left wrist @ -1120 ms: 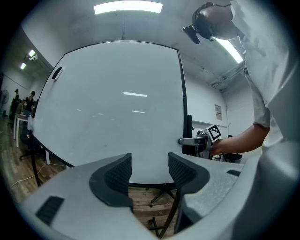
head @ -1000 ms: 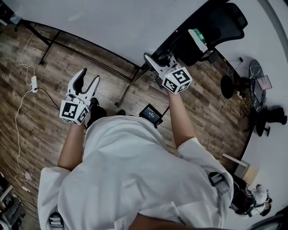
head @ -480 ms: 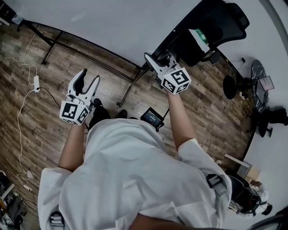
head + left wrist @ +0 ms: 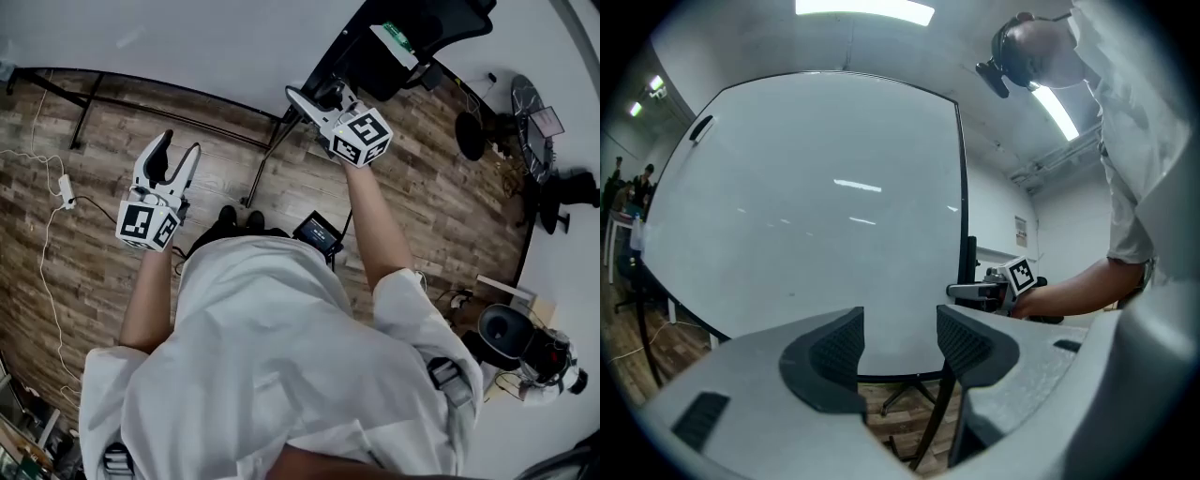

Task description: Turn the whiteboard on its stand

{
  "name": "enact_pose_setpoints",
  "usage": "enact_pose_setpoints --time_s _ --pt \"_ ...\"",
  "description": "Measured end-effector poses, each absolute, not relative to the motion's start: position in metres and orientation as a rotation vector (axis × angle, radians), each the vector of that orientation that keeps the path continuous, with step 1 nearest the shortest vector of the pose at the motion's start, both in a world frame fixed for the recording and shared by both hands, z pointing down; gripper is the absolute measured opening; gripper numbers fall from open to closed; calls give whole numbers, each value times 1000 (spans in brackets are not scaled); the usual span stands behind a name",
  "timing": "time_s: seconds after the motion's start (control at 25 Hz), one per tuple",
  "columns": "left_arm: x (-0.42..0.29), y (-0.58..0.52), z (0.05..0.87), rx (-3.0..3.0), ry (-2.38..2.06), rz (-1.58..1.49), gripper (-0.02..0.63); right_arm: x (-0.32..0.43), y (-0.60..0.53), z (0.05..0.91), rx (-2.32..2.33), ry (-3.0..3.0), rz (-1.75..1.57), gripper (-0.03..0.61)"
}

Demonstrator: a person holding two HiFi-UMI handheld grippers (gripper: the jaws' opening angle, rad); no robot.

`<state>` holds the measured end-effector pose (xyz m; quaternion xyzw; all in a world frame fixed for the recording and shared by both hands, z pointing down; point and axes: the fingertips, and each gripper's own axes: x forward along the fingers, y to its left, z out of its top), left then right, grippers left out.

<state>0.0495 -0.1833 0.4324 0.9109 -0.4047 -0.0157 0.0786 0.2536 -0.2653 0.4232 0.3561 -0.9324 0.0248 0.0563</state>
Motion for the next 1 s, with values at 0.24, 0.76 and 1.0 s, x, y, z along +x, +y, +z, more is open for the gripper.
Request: enact_pose_setpoints --time_s 0.24,0.76,1.0 --pt "71 -183 439 2777 -1041 -31 230 274 -265 425 1101 -2837 63 153" --pt "121 -173 426 2854 -880 -78 230 313 -249 425 1109 -2841 57 155" --pt "148 -161 419 2873 -850 -66 229 341 -238 423 1117 -2838 55 155"
